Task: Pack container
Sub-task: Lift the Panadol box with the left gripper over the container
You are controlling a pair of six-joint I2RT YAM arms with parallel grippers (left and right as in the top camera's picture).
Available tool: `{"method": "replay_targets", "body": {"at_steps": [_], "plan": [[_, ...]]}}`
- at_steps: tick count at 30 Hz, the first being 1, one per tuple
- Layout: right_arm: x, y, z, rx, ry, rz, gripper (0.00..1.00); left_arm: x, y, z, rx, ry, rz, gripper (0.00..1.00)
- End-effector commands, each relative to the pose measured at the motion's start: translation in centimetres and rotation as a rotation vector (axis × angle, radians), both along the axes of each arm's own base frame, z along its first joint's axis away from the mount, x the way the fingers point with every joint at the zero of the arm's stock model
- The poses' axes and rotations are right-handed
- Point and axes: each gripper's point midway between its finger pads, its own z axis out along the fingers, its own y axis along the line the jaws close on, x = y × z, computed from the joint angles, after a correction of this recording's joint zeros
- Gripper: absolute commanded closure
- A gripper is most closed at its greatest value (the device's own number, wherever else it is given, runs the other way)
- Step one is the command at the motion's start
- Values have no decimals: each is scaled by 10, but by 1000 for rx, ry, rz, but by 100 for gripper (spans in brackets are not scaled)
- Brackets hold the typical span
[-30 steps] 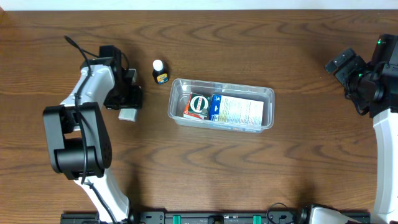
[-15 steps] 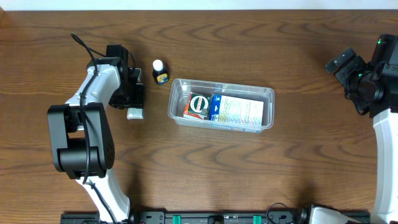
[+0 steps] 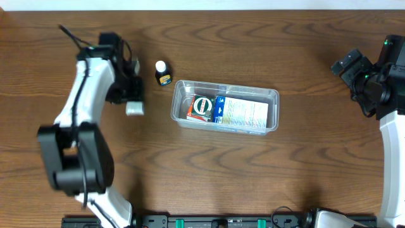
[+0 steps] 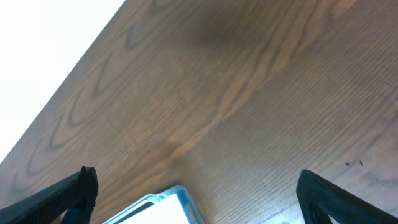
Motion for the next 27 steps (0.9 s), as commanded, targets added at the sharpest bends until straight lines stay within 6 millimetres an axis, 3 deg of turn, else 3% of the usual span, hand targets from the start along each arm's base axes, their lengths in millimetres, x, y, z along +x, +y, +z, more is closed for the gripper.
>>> {"method": "replay_targets", "body": {"at_steps": [1, 6, 11, 16, 21, 27], "plan": [[0, -4, -1, 1, 3, -18, 1, 4, -20, 75, -117, -189, -15, 54], [0, -4, -1, 1, 3, -18, 1, -19, -60, 142, -234, -387, -219, 54], [0, -3, -1, 1, 3, -17, 1, -44, -105, 168, -244, -476, -456, 54], [0, -3, -1, 1, 3, -17, 1, -62, -154, 153, -243, -466, -726, 54], [0, -3, -1, 1, 3, -17, 1, -71, -197, 122, -244, -433, -961, 54], [0, -3, -1, 1, 3, -17, 1, -73, -229, 75, -233, -368, -1217, 54]]}}
